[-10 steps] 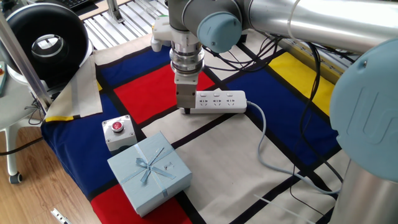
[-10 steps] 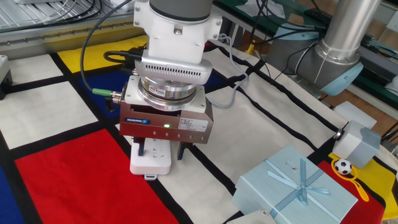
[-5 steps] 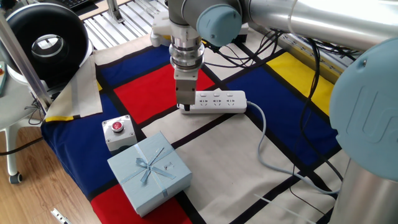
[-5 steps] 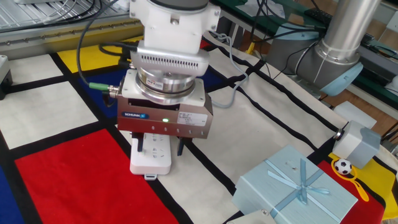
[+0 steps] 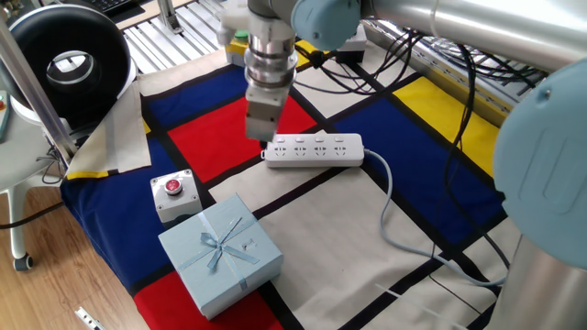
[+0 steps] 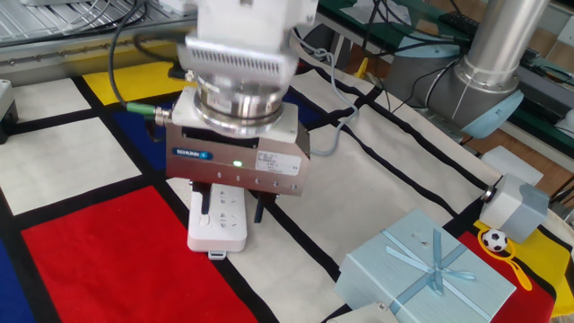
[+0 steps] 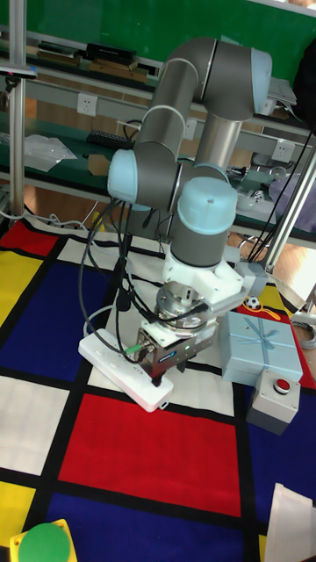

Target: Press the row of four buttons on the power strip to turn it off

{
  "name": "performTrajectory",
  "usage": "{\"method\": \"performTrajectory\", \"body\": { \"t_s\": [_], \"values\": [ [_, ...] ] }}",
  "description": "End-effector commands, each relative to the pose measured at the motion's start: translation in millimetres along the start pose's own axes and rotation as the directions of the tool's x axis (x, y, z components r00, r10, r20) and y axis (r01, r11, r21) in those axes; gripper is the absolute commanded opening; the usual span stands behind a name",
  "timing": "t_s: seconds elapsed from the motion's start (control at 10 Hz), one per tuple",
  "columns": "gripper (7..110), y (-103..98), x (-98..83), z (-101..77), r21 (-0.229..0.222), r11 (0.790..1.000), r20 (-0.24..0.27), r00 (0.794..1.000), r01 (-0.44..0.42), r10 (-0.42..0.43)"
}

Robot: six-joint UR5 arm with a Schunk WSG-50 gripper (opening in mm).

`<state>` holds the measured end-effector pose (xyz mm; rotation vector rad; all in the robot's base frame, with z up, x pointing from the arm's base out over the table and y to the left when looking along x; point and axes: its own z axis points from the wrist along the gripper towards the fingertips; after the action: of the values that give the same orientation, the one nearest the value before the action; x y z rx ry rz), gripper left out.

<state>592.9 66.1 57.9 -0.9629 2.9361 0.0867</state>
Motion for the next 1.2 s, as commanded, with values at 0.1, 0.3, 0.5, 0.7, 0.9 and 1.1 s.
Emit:
{"method": "performTrajectory", "body": {
  "t_s": [0.1, 0.3, 0.5, 0.7, 0.9, 1.1],
  "values": [
    [44, -39, -25.6, -36.3, 0.114, 0.981, 0.139, 0.98, -0.157, 0.141],
    [7, -41, -21.3, -46.0, 0.04, 0.984, 0.14, 0.977, -0.171, 0.164],
    [7, -55, -17.0, -54.7, 0.028, 0.968, 0.153, 0.958, -0.249, 0.242],
    [7, -87, -36.0, -59.8, 0.058, 0.933, 0.277, 0.904, -0.354, 0.326],
    [7, -82, -10.4, -60.6, 0.052, 0.921, 0.227, 0.902, -0.387, 0.366],
    [7, -79, 5.2, -68.6, 0.082, 0.899, 0.233, 0.885, -0.431, 0.403]
  ]
}}
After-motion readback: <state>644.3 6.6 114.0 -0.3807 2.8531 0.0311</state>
